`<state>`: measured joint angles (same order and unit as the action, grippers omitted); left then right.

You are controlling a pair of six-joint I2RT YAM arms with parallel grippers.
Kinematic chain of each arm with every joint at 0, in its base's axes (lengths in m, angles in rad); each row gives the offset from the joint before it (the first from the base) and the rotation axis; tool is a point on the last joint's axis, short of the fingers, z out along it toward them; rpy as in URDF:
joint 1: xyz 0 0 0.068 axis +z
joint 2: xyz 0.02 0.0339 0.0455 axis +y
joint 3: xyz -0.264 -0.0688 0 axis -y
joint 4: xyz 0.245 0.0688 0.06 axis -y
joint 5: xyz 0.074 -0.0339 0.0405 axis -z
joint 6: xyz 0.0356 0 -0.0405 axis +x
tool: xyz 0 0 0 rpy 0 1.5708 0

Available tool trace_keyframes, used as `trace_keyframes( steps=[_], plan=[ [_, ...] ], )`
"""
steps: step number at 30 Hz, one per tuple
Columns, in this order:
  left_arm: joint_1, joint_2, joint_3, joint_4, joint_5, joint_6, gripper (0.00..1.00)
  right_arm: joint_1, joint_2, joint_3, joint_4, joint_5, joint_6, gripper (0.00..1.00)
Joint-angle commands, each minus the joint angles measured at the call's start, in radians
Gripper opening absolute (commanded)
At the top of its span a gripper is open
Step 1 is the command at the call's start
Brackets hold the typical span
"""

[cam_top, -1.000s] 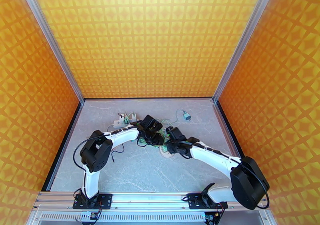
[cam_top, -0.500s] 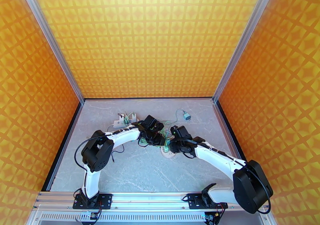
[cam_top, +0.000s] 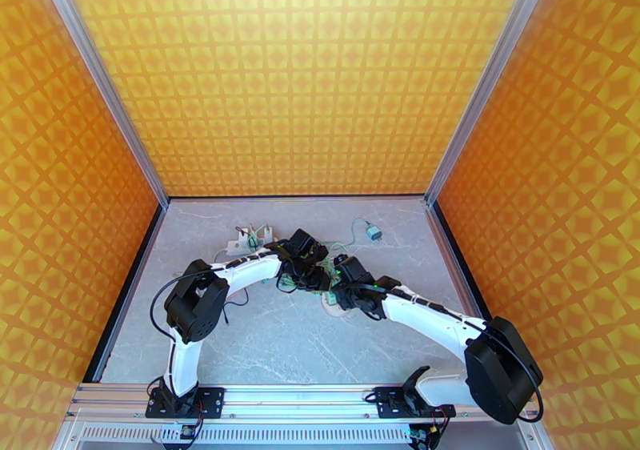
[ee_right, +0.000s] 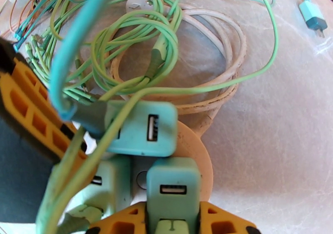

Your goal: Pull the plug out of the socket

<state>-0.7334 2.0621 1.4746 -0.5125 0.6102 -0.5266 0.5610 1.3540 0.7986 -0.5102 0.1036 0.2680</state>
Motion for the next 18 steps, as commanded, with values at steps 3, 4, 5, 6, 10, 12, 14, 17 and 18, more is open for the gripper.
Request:
trace_keyframes(
  steps=[3,4,5,6,10,12,14,17,18],
  plan=[
    [-0.035,0.169,-0.101,-0.192,-0.202,0.024,0.17,-0.086,-0.099,0.015,0.151,-0.177,0.056,0.06],
    [-0.035,0.170,-0.100,-0.191,-0.202,0.024,0.17,-0.091,-0.101,0.020,0.148,-0.183,0.056,0.06],
    [-0.035,0.170,-0.102,-0.190,-0.203,0.024,0.18,-0.093,-0.100,0.022,0.147,-0.187,0.056,0.06],
    [-0.035,0.170,-0.102,-0.191,-0.202,0.025,0.17,-0.092,-0.098,0.026,0.147,-0.193,0.053,0.05],
    [-0.036,0.168,-0.102,-0.189,-0.202,0.022,0.18,-0.090,-0.082,0.033,0.142,-0.208,0.040,0.06],
    [-0.037,0.168,-0.097,-0.189,-0.202,0.023,0.17,-0.074,-0.076,0.037,0.134,-0.188,0.028,0.06],
    [-0.039,0.170,-0.093,-0.192,-0.202,0.023,0.18,-0.038,-0.067,0.047,0.117,-0.144,0.010,0.06],
    [-0.043,0.176,-0.085,-0.198,-0.202,0.025,0.18,0.034,-0.039,0.075,0.083,-0.071,-0.019,0.06],
    [-0.044,0.178,-0.081,-0.201,-0.202,0.025,0.18,0.058,-0.027,0.084,0.076,-0.051,-0.026,0.06]
  ],
)
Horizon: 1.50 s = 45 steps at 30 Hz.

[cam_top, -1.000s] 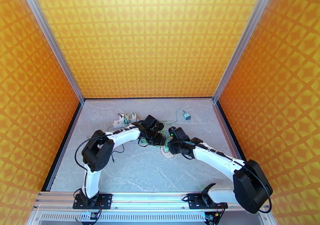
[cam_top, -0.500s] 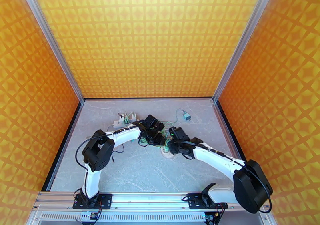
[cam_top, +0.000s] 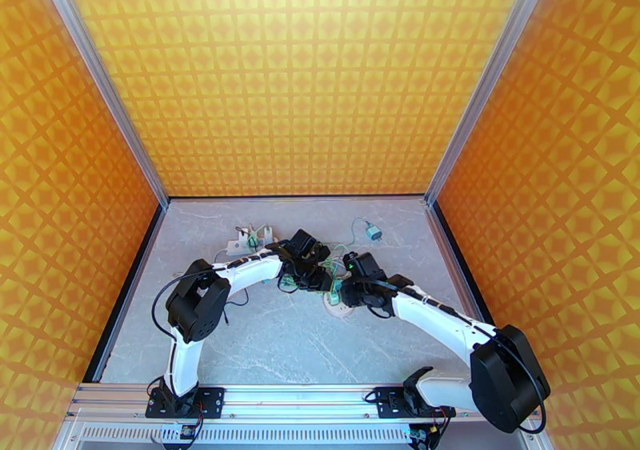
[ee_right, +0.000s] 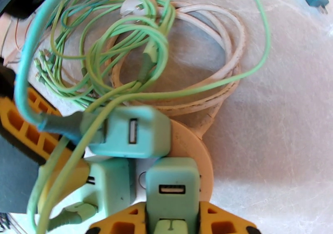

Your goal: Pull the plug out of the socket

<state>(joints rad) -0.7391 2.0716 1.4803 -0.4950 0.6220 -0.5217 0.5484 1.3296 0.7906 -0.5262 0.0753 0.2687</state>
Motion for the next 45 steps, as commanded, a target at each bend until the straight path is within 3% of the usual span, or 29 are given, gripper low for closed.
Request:
trace_keyframes(
  steps=[1,5,11,23,28,38,45],
  plan=[
    [-0.040,0.172,-0.085,-0.220,-0.214,0.020,0.18,0.090,0.007,0.101,0.084,-0.003,-0.030,0.06],
    [-0.045,0.180,-0.081,-0.228,-0.220,0.023,0.18,0.141,0.029,0.130,0.062,0.044,-0.047,0.06],
    [-0.049,0.192,-0.078,-0.243,-0.235,0.027,0.17,0.136,-0.005,0.113,0.073,0.084,-0.043,0.07],
    [-0.051,0.197,-0.083,-0.246,-0.238,0.031,0.16,-0.067,-0.093,0.018,0.151,-0.118,0.066,0.06],
    [-0.055,0.198,-0.081,-0.245,-0.237,0.030,0.16,-0.072,-0.085,0.036,0.144,-0.147,0.047,0.06],
    [-0.065,0.222,-0.049,-0.271,-0.244,0.038,0.16,0.120,0.000,0.111,0.069,0.020,-0.032,0.07],
    [-0.068,0.232,-0.046,-0.281,-0.248,0.043,0.16,0.120,-0.026,0.104,0.074,0.067,-0.028,0.07]
  ],
)
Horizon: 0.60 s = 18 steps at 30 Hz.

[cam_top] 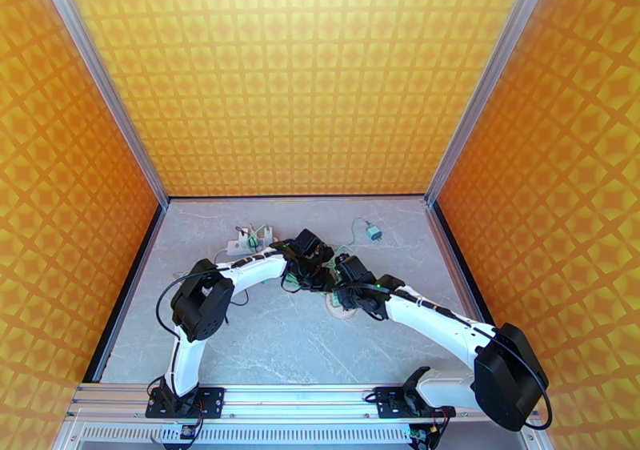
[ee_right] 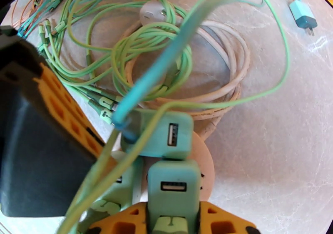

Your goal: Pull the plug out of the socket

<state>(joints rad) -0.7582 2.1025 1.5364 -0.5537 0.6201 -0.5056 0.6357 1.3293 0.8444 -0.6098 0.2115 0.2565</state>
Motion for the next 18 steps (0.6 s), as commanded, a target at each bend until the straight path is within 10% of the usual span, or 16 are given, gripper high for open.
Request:
trace_keyframes(
  steps=[1,18],
  plan=[
    [-0.048,0.202,-0.102,-0.222,-0.246,0.026,0.16,0.024,-0.033,0.047,0.158,-0.073,-0.012,0.07],
    [-0.025,0.106,-0.055,-0.245,-0.246,-0.002,0.20,-0.072,-0.108,0.099,0.072,-0.033,-0.018,0.09]
  ],
)
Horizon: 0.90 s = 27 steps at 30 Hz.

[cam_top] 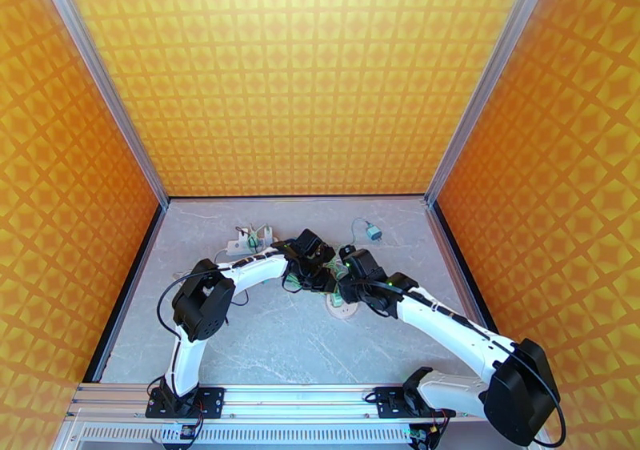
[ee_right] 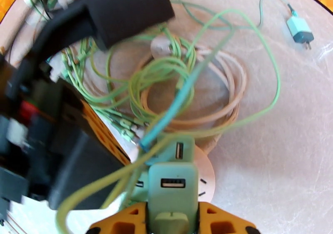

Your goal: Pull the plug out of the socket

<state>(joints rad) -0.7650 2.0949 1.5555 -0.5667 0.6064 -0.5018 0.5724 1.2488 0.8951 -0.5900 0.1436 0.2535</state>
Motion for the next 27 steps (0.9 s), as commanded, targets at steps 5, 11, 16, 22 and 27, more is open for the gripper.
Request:
trace_keyframes(
  steps=[5,11,16,22,27],
  plan=[
    [0.002,0.026,-0.026,-0.246,-0.232,-0.025,0.26,-0.026,-0.028,0.102,0.005,0.088,-0.020,0.10],
    [0.035,-0.074,0.008,-0.251,-0.232,-0.043,0.37,-0.076,-0.029,0.178,-0.062,0.149,-0.046,0.11],
    [0.065,-0.160,0.011,-0.242,-0.232,-0.049,0.49,-0.138,-0.012,0.225,-0.101,0.200,-0.078,0.12],
    [0.082,-0.214,0.003,-0.256,-0.254,-0.043,0.56,-0.219,0.030,0.266,-0.117,0.272,-0.096,0.12],
    [0.096,-0.284,-0.014,-0.255,-0.306,-0.029,0.62,-0.329,0.118,0.312,-0.151,0.299,-0.085,0.12]
  ],
)
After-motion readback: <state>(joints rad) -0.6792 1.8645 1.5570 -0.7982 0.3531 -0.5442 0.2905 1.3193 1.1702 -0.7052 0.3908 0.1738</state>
